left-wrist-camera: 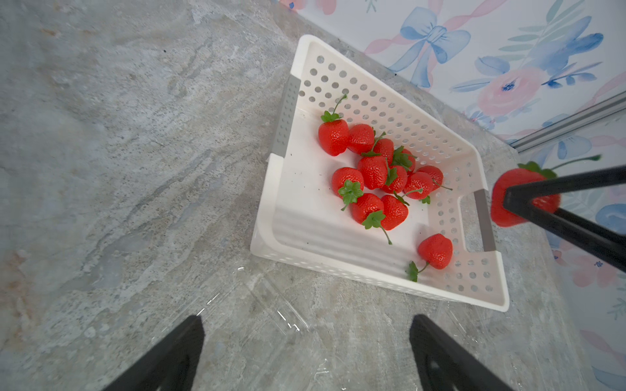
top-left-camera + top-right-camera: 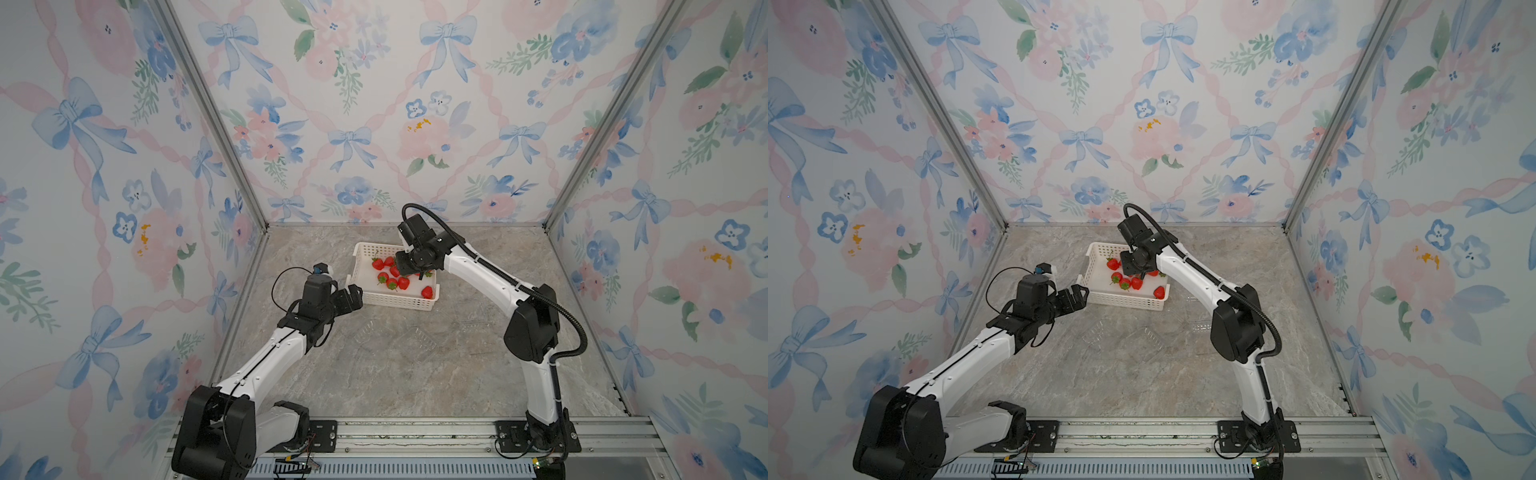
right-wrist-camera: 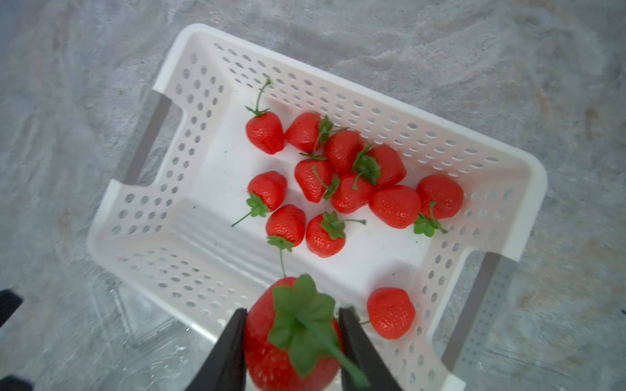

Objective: Pack strawberries into containers
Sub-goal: Pick up the strawberry from the basket, then place the strawberry in the packing box.

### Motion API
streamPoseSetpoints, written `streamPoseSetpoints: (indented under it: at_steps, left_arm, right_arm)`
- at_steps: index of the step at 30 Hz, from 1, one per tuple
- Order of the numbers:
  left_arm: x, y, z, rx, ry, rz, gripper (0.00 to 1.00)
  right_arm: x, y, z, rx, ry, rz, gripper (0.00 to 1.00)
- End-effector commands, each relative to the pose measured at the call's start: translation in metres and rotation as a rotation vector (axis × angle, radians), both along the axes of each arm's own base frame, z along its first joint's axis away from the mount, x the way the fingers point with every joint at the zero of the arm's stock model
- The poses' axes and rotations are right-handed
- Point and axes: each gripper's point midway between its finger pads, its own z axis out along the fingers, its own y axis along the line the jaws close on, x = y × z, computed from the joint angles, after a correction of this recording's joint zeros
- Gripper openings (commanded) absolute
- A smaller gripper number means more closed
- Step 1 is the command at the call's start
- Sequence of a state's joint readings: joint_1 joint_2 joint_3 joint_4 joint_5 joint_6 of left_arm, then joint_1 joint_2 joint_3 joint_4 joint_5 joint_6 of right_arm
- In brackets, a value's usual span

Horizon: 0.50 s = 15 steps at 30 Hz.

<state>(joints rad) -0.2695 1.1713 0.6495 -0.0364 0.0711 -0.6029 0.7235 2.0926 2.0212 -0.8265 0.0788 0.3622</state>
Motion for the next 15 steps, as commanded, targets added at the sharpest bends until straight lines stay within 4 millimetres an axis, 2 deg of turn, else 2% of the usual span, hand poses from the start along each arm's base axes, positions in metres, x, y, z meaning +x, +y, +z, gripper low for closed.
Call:
streamPoseSetpoints:
  at_steps: [1,6,10,15]
  left_arm:
    - [-0.012,0.003,-0.013,0.016,0.045,-0.009,0.98]
    - [-0.022,0.003,-0.031,0.01,0.091,-0.017,0.98]
    - [-0.031,0.006,-0.038,0.009,0.103,-0.018,0.97]
    - [-0.043,0.012,-0.05,0.007,0.122,-0.011,0.98]
  right_arm:
    - [-0.04,0.018,-0.002,-0.005,0.052,0.091,0.24]
    - [-0.088,0.048,-0.011,-0.008,0.087,0.184,0.24]
    - [-0.119,0.066,-0.026,0.009,0.107,0.222,0.25]
    - [-0.14,0.074,-0.046,-0.013,0.141,0.234,0.25]
